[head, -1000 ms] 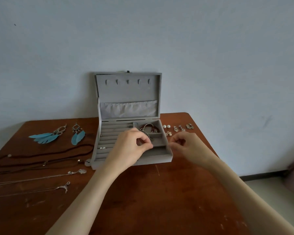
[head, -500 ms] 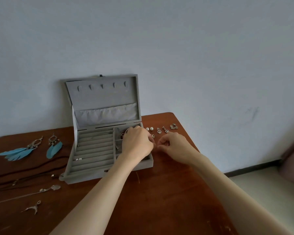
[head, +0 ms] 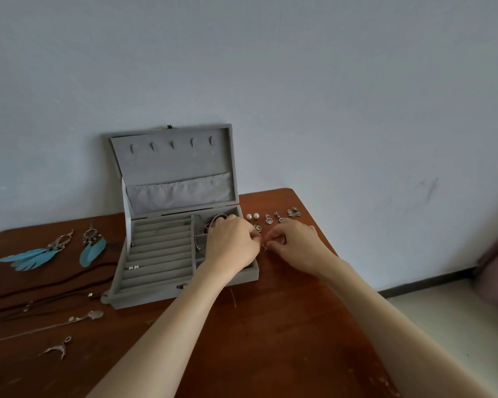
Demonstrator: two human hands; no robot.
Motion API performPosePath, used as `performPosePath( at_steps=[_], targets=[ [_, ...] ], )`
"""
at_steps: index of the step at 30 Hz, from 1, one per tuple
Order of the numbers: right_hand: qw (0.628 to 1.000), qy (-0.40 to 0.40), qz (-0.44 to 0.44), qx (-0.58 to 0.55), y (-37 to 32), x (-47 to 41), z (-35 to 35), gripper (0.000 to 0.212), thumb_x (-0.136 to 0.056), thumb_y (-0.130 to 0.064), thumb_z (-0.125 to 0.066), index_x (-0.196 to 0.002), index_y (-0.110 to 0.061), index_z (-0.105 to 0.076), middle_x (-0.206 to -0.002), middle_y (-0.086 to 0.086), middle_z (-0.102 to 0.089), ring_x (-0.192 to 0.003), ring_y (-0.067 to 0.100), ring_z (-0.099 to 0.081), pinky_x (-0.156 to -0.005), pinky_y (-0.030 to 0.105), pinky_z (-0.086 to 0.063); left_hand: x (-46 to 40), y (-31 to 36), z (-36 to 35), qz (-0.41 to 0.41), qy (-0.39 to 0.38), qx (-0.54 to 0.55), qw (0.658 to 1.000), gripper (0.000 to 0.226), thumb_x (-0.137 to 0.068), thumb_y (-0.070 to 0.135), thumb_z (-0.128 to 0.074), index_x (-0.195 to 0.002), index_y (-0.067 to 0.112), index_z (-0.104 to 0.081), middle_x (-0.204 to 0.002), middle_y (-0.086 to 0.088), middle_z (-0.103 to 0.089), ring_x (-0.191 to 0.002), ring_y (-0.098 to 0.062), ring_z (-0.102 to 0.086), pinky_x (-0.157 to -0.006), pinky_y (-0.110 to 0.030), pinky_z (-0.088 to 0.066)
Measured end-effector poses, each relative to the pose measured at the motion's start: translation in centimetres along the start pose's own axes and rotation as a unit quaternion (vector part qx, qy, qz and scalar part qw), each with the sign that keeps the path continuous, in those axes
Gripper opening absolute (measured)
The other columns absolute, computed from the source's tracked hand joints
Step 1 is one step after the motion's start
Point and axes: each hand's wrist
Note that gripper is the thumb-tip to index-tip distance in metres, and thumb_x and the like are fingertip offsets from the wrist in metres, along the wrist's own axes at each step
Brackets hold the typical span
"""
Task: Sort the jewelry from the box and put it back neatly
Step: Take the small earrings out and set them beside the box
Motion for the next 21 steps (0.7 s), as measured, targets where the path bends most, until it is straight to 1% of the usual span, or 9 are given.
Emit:
performPosePath(
  at_steps=[2, 4, 7, 9, 14, 16, 18, 20, 21],
  targets=[
    [1.0, 0.02, 0.0, -0.017, -0.3, 0.2, 0.2, 0.017, -0.09, -0.025, -0.054, -0.098, -0.023, -0.069, -0.095, -0.007, -0.052, -0.108, 0.019, -0.053, -0.1, 0.045, -0.036, 0.4, -0.6, 1.1, 0.0, 0.013, 0.071, 0.997, 0.019, -0.088, 0.026, -0.056, -0.097, 0.027, -0.073, -0.104, -0.004, -0.063, -0.103, -0.024, -0.056, -0.09, -0.038, -0.045],
    [0.998, 0.043, 0.01, -0.043, -1.1, 0.5, 0.4, 0.019, -0.091, -0.023, -0.052, -0.101, -0.02, -0.067, -0.096, -0.006, -0.053, -0.102, 0.018, -0.054, -0.098, 0.044, -0.039, 1.0, -1.2, 2.5, -0.01, 0.023, 0.104, 0.994, 0.021, -0.09, 0.022, -0.054, -0.101, 0.025, -0.071, -0.099, -0.001, -0.059, -0.097, -0.018, -0.055, -0.083, -0.026, -0.041],
    [0.995, 0.053, 0.053, -0.065, -3.3, 0.8, 0.5, 0.02, -0.092, -0.021, -0.05, -0.103, -0.019, -0.066, -0.094, -0.007, -0.052, -0.089, 0.011, -0.051, -0.089, 0.035, -0.044, 2.1, -2.6, 4.9, -0.038, 0.024, 0.12, 0.992, 0.022, -0.092, 0.018, -0.052, -0.107, 0.023, -0.068, -0.098, 0.006, -0.056, -0.085, -0.004, -0.05, -0.066, -0.011, -0.034],
    [0.993, 0.047, 0.087, -0.071, -5.1, 1.2, 0.2, 0.019, -0.092, -0.021, -0.051, -0.103, -0.018, -0.066, -0.094, -0.006, -0.054, -0.087, 0.011, -0.051, -0.081, 0.027, -0.043, 3.3, -4.1, 6.2, -0.041, 0.031, 0.116, 0.992, 0.022, -0.092, 0.018, -0.053, -0.108, 0.024, -0.067, -0.099, 0.007, -0.057, -0.079, 0.001, -0.048, -0.063, -0.007, -0.033],
    [0.985, 0.0, 0.146, -0.097, -9.3, 1.8, -1.8, 0.019, -0.092, -0.019, -0.053, -0.103, -0.013, -0.066, -0.093, -0.007, -0.055, -0.081, 0.004, -0.051, -0.068, 0.008, -0.038, 6.7, -10.0, 8.8, 0.014, 0.056, 0.105, 0.993, 0.021, -0.091, 0.017, -0.055, -0.107, 0.023, -0.067, -0.105, 0.005, -0.061, -0.079, 0.002, -0.048, -0.063, -0.008, -0.034],
    [0.983, -0.021, 0.16, -0.091, -10.6, 1.5, -2.9, 0.02, -0.093, -0.02, -0.052, -0.105, -0.013, -0.067, -0.101, -0.001, -0.06, -0.085, 0.006, -0.053, -0.073, 0.011, -0.04, 7.6, -12.4, 9.3, 0.056, 0.066, 0.111, 0.99, 0.021, -0.091, 0.016, -0.055, -0.107, 0.023, -0.067, -0.109, 0.003, -0.061, -0.089, -0.001, -0.049, -0.069, -0.01, -0.034],
    [0.982, -0.031, 0.169, -0.078, -11.8, 1.2, -3.9, 0.022, -0.093, -0.019, -0.051, -0.108, -0.014, -0.067, -0.105, 0.001, -0.061, -0.085, 0.006, -0.051, -0.071, 0.01, -0.04, 8.2, -14.2, 9.4, 0.091, 0.089, 0.101, 0.987, 0.02, -0.09, 0.015, -0.056, -0.106, 0.021, -0.068, -0.109, 0.003, -0.062, -0.094, -0.003, -0.048, -0.078, -0.016, -0.034],
    [0.981, -0.028, 0.177, -0.072, -12.8, 0.8, -4.9, 0.024, -0.093, -0.019, -0.05, -0.11, -0.015, -0.067, -0.102, 0.001, -0.058, -0.082, 0.006, -0.05, -0.067, 0.009, -0.037, 8.5, -15.1, 9.0, 0.099, 0.116, 0.064, 0.986, 0.019, -0.089, 0.014, -0.058, -0.102, 0.021, -0.07, -0.104, 0.0, -0.062, -0.095, -0.01, -0.052, -0.078, -0.022, -0.037],
    [0.981, -0.024, 0.177, -0.071, -13.3, 0.5, -5.5, 0.025, -0.093, -0.02, -0.051, -0.112, -0.016, -0.067, -0.099, 0.001, -0.055, -0.083, 0.009, -0.051, -0.07, 0.012, -0.037, 8.5, -15.3, 8.7, 0.091, 0.127, 0.035, 0.987, 0.019, -0.089, 0.014, -0.058, -0.101, 0.021, -0.07, -0.101, -0.001, -0.062, -0.097, -0.016, -0.052, -0.078, -0.026, -0.039]
  ],
)
Point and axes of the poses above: each hand's wrist, its own x-axis away from the middle knuckle, its own z-axis out of the back of the hand, y = z × x
